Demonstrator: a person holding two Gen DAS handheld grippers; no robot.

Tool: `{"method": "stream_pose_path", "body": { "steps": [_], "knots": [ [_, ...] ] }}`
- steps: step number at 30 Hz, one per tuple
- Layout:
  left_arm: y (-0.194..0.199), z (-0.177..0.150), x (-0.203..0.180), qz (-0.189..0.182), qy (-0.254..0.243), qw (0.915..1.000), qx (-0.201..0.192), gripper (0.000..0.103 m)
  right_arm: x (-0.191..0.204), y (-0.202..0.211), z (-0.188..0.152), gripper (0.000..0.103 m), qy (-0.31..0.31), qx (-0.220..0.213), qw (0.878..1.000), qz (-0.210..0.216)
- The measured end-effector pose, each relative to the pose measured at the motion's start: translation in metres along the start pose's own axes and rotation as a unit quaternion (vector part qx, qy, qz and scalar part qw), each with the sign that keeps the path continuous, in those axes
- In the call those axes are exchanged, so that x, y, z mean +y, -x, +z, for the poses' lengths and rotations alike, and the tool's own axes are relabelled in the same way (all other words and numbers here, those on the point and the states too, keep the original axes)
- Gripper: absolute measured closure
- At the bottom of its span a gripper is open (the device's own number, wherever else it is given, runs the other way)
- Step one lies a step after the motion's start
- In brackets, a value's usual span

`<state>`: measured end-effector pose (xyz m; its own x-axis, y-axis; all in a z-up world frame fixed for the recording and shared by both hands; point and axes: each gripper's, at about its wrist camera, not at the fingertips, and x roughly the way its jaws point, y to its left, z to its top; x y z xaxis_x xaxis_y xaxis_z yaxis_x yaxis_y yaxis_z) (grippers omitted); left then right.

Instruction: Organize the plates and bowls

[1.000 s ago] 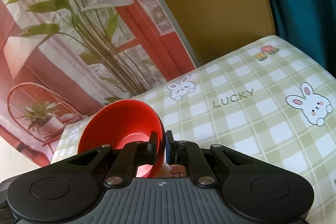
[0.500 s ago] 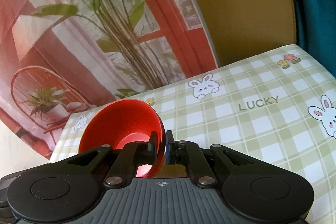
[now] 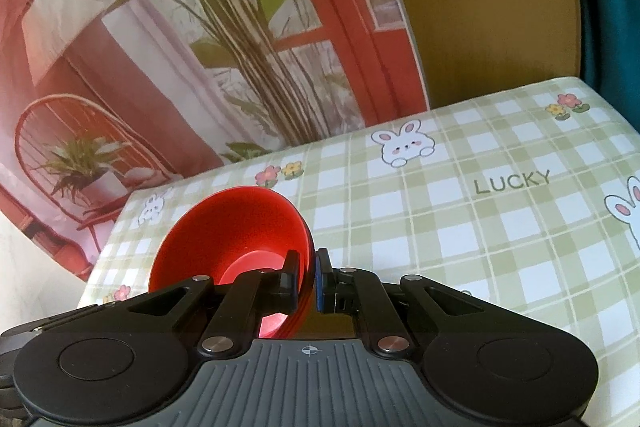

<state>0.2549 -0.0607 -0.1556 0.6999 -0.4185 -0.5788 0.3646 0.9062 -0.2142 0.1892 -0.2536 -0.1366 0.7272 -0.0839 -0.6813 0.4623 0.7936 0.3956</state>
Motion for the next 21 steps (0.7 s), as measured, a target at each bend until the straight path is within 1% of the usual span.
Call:
{"method": "stream_pose_path", "body": {
  "steps": [9,21],
  "knots": [
    [-0.009,-0.009,0.006,0.004,0.009,0.9998,0.019,0.081,-0.003,-0.012,-0.014,0.095,0.000,0.025,1.000,-0.005],
    [-0.007,-0.029,0.011,0.011,0.015,0.9991,0.039,0.081,-0.006,-0.016,-0.033,0.094,0.007,0.051,0.999,-0.008]
  ]
}}
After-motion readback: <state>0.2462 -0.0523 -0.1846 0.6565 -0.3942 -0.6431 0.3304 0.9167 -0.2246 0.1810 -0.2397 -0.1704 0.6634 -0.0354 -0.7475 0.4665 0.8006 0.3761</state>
